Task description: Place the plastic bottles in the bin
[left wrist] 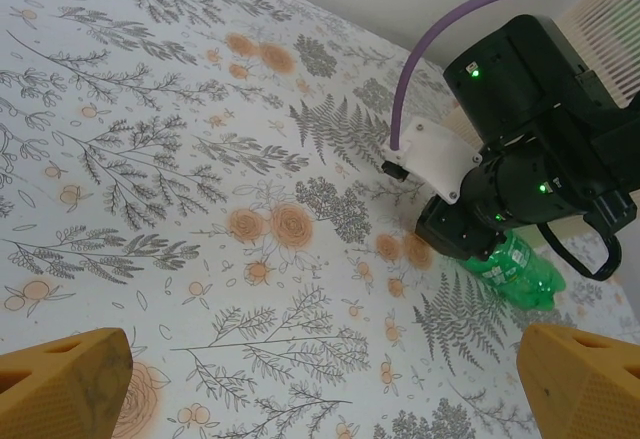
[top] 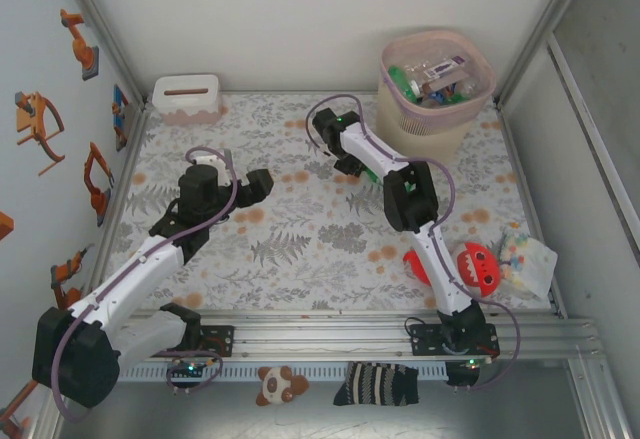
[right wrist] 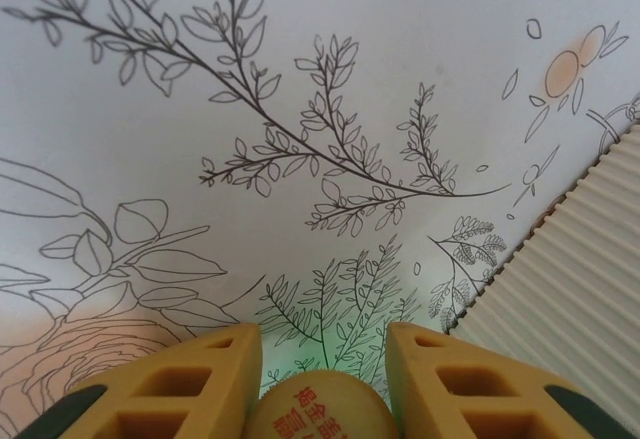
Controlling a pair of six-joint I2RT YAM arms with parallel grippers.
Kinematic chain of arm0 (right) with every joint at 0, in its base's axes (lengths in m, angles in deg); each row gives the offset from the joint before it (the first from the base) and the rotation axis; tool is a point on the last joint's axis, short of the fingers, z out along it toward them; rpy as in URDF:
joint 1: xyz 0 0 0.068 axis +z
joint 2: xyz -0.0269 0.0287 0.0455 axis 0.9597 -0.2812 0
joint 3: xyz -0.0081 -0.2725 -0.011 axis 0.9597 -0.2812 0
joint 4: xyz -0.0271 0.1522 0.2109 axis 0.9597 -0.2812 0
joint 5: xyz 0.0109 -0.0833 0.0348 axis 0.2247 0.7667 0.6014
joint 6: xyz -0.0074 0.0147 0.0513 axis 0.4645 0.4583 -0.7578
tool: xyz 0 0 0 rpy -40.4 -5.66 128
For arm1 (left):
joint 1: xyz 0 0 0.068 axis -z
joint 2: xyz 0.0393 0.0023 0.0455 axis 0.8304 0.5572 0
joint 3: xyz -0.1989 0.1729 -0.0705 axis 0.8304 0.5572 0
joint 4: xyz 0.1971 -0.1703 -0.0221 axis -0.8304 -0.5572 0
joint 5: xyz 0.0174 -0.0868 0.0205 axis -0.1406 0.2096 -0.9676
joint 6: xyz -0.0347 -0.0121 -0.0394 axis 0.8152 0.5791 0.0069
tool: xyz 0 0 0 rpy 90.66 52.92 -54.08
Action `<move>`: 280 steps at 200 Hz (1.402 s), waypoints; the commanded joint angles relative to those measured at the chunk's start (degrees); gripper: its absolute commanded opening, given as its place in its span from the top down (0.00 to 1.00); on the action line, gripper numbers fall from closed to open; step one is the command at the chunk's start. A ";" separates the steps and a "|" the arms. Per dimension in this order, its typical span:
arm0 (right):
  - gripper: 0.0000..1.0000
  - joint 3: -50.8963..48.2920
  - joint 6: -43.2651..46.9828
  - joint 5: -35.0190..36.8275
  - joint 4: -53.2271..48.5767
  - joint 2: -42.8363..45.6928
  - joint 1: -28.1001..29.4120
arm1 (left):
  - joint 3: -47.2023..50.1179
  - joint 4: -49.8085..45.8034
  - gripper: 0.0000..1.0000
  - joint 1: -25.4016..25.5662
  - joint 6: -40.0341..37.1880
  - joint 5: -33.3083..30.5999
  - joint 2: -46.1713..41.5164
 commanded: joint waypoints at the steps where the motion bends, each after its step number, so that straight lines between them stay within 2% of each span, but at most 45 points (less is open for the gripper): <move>1: 0.70 0.37 0.08 -0.24 -0.19 0.04 0.01 | 0.32 0.09 0.02 -0.26 0.57 0.68 -0.27; 58: 0.78 0.41 -1.26 -2.72 -0.76 4.56 0.18 | 0.56 0.65 0.02 -0.29 0.94 0.83 -0.28; 124: 0.79 1.10 -6.25 -20.83 -0.88 17.94 0.18 | 0.15 1.66 0.02 -0.30 1.41 1.52 1.22; 197: 0.77 6.39 -11.28 -33.53 4.07 30.57 -0.58 | -0.40 2.47 0.03 -0.35 1.48 1.93 2.24; 252: 0.76 5.01 -23.10 -45.58 17.24 40.12 -7.32 | -0.80 3.15 0.03 -0.33 1.66 2.47 3.38; 280: 0.77 2.63 -28.62 -48.24 23.64 44.55 -12.04 | -0.93 3.59 0.03 -0.26 1.65 2.47 3.70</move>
